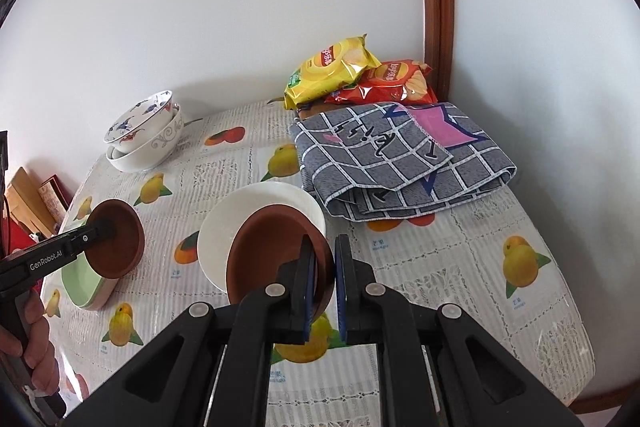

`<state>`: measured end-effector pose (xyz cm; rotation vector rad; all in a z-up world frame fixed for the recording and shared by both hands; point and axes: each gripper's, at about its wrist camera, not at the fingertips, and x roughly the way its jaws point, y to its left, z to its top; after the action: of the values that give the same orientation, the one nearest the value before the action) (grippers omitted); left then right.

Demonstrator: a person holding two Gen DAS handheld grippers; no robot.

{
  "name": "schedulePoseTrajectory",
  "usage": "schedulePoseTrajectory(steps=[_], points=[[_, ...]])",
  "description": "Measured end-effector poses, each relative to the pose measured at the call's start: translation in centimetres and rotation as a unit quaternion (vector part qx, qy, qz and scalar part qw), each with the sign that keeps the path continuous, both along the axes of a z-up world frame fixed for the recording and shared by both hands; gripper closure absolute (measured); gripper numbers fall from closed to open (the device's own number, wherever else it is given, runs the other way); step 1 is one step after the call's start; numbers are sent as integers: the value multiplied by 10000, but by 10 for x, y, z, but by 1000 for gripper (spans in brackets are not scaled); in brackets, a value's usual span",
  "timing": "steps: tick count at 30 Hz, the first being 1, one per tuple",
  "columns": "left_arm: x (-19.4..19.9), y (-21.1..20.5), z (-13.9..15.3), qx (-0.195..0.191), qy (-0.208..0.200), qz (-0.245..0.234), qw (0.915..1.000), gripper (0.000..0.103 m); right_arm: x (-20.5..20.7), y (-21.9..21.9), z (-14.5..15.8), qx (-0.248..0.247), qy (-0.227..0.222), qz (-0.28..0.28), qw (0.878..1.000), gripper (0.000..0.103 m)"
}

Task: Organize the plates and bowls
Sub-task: 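Lower the right tool's saucer into the white bowl and open the right tool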

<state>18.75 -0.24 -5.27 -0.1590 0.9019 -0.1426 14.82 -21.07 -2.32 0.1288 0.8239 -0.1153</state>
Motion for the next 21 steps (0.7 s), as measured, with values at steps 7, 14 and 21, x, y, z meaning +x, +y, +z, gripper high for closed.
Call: schedulePoseTrajectory(steps=[7, 14, 21], points=[[10, 6, -2, -22, 48, 63, 10000, 94, 26, 18, -13, -22, 189, 233, 9995, 94], [25, 12, -13, -73, 180, 112, 9997, 94, 49, 26, -33, -89, 423, 328, 9985, 94], [40, 15, -21, -74, 262, 118, 9996, 94, 67, 31, -50, -187, 617, 421, 9970, 94]])
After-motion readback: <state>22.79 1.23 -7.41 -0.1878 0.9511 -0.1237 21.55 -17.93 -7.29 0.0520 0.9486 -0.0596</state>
